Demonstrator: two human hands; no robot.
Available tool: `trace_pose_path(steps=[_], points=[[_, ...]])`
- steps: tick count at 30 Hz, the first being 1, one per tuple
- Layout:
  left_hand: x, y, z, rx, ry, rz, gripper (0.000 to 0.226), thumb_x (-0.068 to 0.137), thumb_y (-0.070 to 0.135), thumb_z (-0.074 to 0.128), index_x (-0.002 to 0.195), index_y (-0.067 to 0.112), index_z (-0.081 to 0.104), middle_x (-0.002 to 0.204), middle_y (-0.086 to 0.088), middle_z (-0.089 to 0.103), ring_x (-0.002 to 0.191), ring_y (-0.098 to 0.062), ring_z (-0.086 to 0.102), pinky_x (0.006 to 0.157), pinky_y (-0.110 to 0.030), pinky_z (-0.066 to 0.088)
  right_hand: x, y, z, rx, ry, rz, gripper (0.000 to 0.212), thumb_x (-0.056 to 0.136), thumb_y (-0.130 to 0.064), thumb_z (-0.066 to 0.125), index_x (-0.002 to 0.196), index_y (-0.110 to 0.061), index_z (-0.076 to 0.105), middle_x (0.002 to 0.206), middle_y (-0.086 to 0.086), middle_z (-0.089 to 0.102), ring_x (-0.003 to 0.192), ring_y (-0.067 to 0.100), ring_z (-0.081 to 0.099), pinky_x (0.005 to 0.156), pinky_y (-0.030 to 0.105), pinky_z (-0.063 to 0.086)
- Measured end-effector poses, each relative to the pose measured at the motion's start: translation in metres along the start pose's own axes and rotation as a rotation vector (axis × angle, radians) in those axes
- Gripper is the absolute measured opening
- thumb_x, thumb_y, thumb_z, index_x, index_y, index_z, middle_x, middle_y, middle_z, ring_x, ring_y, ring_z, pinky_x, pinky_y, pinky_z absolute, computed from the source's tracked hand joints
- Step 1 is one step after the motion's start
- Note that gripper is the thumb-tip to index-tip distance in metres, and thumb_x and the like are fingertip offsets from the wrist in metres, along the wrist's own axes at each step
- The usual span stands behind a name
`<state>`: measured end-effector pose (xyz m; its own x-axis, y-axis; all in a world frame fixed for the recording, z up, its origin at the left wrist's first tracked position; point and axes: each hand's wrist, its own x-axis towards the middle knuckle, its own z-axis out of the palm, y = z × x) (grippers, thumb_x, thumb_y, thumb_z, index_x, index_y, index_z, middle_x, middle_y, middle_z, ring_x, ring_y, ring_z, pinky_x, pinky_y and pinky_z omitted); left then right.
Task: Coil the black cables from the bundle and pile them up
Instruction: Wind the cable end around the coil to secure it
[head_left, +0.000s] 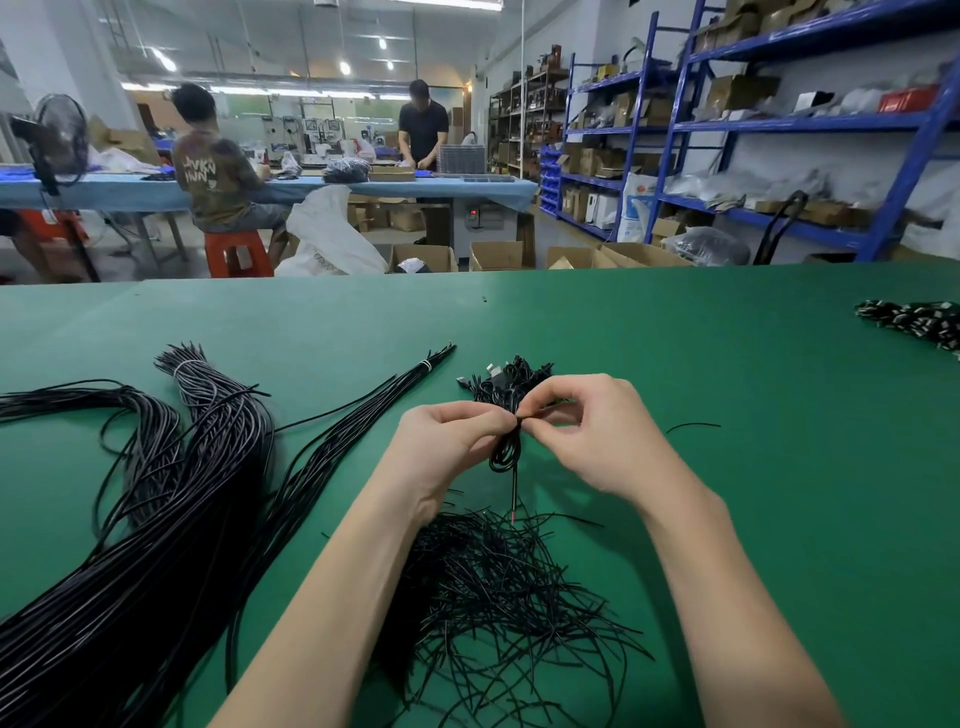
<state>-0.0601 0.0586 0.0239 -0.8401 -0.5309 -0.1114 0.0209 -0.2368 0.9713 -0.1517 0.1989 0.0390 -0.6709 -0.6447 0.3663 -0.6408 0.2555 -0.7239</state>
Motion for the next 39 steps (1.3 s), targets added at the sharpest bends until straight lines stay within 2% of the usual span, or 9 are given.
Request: trace_pose_path(steps=[3,13,17,20,23,25,30,33,39], points=[[-0.001,0.001,0.001,0.074,0.016,0.061,0.015,0.078,0.001,0.077,0.068,0.012,0.08,0.085,-0.015,0.077,0.081,-0.019,0.072,0.088,-0.024,0.058,0.0,-0.002,-0.005,-0.002,-0.023,0.025,0.011,0.084,-0.012,0.081,0.082,-0.023,0.078,0.079,-0.013,0.077,0.075,-0.008,0.071,0.073,0.004,0.051],[-0.002,0.006,-0.001,0.061,-0.068,0.08,0.009,0.086,0.008,0.072,0.083,0.006,0.08,0.093,-0.015,0.077,0.086,-0.015,0.071,0.088,-0.021,0.057,-0.002,0.003,-0.002,0.079,0.087,-0.008,0.013,0.08,-0.015,0.086,0.074,-0.024,0.078,0.072,-0.011,0.076,0.069,0.0,0.071,0.07,0.011,0.054],[-0.002,0.008,-0.001,-0.056,-0.121,0.069,0.019,0.09,0.007,0.067,0.077,0.009,0.081,0.093,-0.011,0.077,0.087,-0.013,0.072,0.086,-0.02,0.057,-0.002,0.006,0.003,0.101,0.129,-0.098,0.01,0.086,-0.007,0.079,0.081,-0.016,0.076,0.083,-0.005,0.074,0.08,0.004,0.07,0.069,0.011,0.055],[0.0,0.006,-0.002,-0.256,-0.127,-0.059,0.016,0.084,0.006,0.07,0.073,0.008,0.081,0.09,-0.01,0.077,0.079,-0.013,0.073,0.076,-0.02,0.06,-0.003,0.006,0.003,0.072,0.155,-0.218,0.011,0.086,-0.005,0.077,0.081,-0.014,0.075,0.086,-0.006,0.072,0.083,0.007,0.068,0.067,0.009,0.051],[-0.003,0.005,-0.005,-0.265,-0.178,-0.226,0.003,0.072,0.016,0.079,0.071,0.014,0.08,0.082,-0.005,0.074,0.063,-0.011,0.067,0.06,-0.019,0.057,-0.004,0.007,0.004,0.095,0.168,-0.28,0.009,0.086,-0.005,0.077,0.081,-0.012,0.075,0.088,-0.008,0.072,0.087,0.01,0.069,0.072,0.015,0.054],[-0.003,0.006,-0.009,-0.309,-0.222,-0.299,0.012,0.064,0.018,0.084,0.074,0.012,0.081,0.079,-0.004,0.071,0.058,-0.01,0.062,0.055,-0.017,0.052,-0.004,0.007,0.004,0.151,0.162,-0.289,0.009,0.086,-0.005,0.079,0.081,-0.012,0.076,0.09,-0.008,0.073,0.089,0.013,0.07,0.077,0.02,0.057],[-0.001,0.005,-0.012,-0.464,-0.313,-0.37,0.023,0.06,0.01,0.083,0.082,0.003,0.08,0.08,-0.008,0.069,0.063,-0.01,0.064,0.066,-0.018,0.057,-0.003,0.007,0.007,0.271,0.168,-0.267,0.014,0.083,-0.003,0.081,0.084,-0.016,0.08,0.092,-0.006,0.074,0.089,0.013,0.071,0.079,0.026,0.056],[-0.003,0.003,-0.011,-0.55,-0.354,-0.388,0.023,0.063,0.006,0.08,0.084,-0.001,0.078,0.08,-0.011,0.07,0.064,-0.013,0.068,0.062,-0.021,0.06,-0.003,0.006,0.005,0.273,0.169,-0.28,0.013,0.082,-0.004,0.082,0.086,-0.016,0.082,0.094,-0.004,0.071,0.089,0.016,0.069,0.077,0.034,0.059],[-0.002,0.005,-0.006,-0.497,-0.242,-0.286,0.032,0.063,0.003,0.079,0.094,0.0,0.075,0.085,-0.011,0.074,0.066,-0.012,0.07,0.067,-0.022,0.061,-0.002,0.002,0.001,0.245,0.136,-0.187,0.011,0.082,-0.007,0.083,0.084,-0.018,0.083,0.089,-0.006,0.071,0.083,0.012,0.069,0.071,0.033,0.058]])
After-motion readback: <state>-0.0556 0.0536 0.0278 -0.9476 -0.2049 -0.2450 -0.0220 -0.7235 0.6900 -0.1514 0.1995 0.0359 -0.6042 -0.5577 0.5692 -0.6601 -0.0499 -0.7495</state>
